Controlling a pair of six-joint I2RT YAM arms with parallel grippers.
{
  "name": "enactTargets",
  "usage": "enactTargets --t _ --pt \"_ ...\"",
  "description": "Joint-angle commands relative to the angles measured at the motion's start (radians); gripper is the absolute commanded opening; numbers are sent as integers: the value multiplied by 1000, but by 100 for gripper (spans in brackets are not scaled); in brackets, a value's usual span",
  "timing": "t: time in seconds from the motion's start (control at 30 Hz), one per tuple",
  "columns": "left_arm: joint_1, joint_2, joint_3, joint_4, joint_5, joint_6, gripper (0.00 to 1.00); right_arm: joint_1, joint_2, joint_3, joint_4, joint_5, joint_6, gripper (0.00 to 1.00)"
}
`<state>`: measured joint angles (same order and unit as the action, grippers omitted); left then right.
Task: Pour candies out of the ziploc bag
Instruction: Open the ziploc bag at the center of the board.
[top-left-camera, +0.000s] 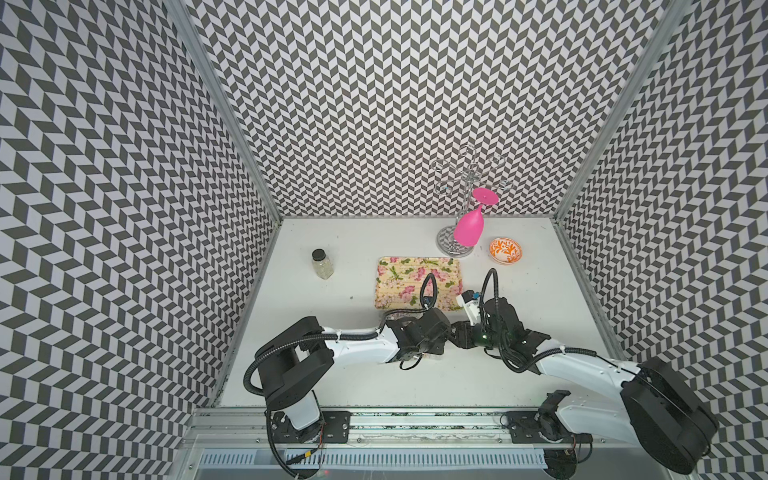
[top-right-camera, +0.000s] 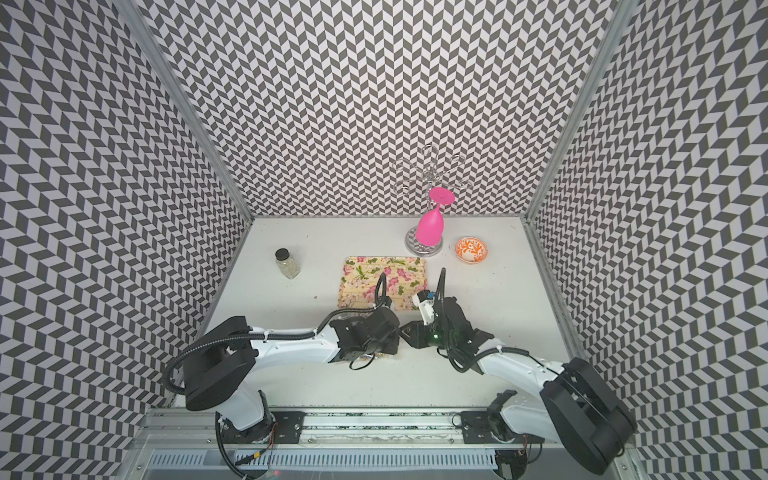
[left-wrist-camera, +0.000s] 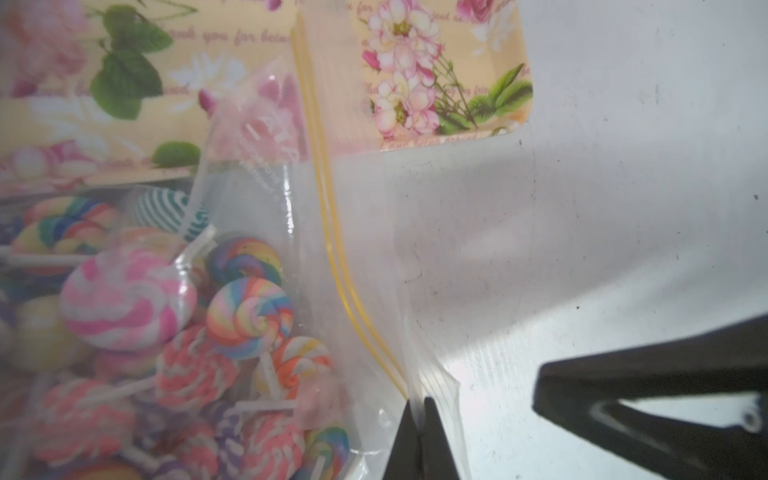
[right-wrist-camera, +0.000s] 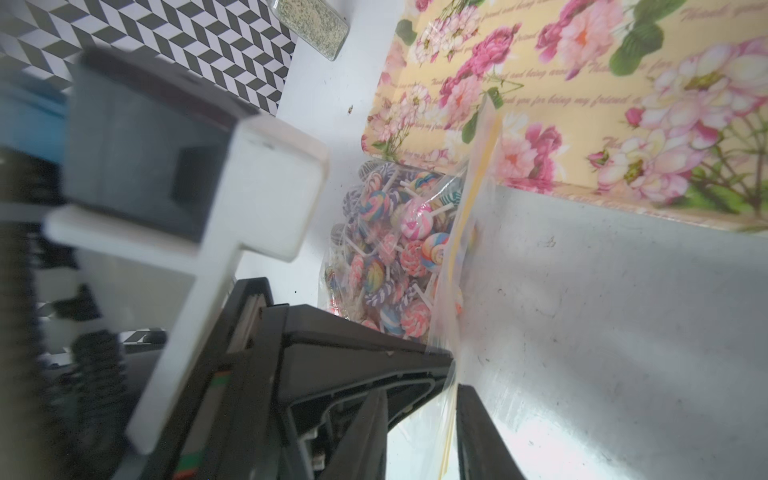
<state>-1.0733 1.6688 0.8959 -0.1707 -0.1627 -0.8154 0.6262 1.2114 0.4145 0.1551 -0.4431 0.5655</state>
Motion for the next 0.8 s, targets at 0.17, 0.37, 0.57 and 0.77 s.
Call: enactTargets --t 0.17,0.37,0.57,0.77 --pt "-5 13 1 43 -18 7 0 5 53 3 11 -7 -30 31" --pt "-5 10 -4 48 -14 10 0 4 113 24 54 -25 -34 31" --pt "-5 12 -5 53 -10 12 0 5 152 47 71 -23 -31 31" --pt "-5 11 -8 53 -4 12 0 4 181 68 81 -5 -30 31"
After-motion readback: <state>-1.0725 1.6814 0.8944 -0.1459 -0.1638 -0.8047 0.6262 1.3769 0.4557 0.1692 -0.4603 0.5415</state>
